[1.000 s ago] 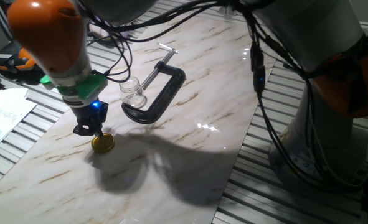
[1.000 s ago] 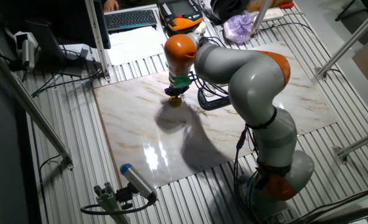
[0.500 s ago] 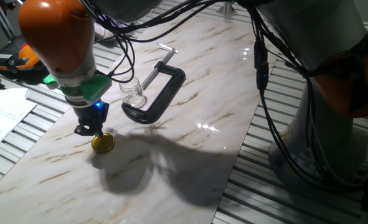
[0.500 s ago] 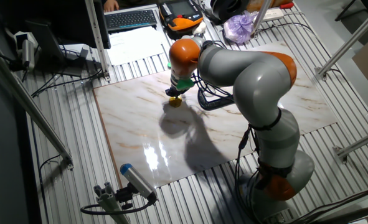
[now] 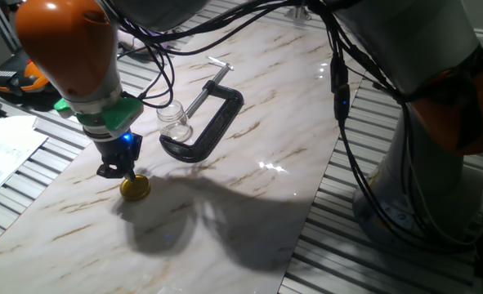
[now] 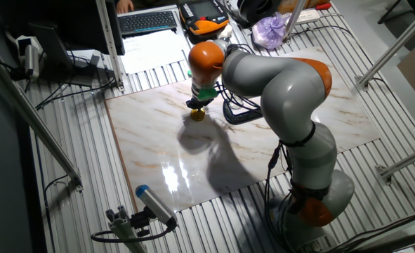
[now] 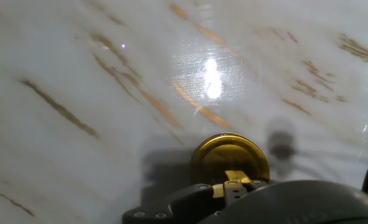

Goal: Screw the lid onto the jar

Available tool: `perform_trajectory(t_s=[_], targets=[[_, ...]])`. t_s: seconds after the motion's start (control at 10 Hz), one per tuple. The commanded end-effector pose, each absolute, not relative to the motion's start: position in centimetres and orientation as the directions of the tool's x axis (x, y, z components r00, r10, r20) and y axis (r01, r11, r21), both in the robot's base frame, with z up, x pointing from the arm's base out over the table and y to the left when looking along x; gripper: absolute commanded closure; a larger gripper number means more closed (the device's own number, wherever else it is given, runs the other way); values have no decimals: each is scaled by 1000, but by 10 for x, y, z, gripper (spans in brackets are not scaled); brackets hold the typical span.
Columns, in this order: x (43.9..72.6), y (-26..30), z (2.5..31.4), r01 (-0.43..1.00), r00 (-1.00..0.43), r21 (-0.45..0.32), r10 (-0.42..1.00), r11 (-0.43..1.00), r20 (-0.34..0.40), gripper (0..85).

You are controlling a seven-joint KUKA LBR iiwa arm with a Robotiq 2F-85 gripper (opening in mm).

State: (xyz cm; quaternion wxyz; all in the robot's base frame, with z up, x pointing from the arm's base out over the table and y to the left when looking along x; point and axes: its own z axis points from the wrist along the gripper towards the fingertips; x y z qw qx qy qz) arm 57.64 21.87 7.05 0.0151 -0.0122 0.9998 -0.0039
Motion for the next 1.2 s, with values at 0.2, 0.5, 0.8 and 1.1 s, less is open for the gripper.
perform_trajectory(t_s=[0.2, 0.5, 0.8, 1.1], targets=[[578, 217, 69, 6, -1000, -20, 6, 1000, -28, 850], [581, 215, 69, 15, -999, -6, 15, 1000, -40, 850], [582, 215, 68, 25, -998, 5, 25, 1000, -57, 850], [581, 215, 67, 23, -998, -1, 22, 1000, -54, 680]])
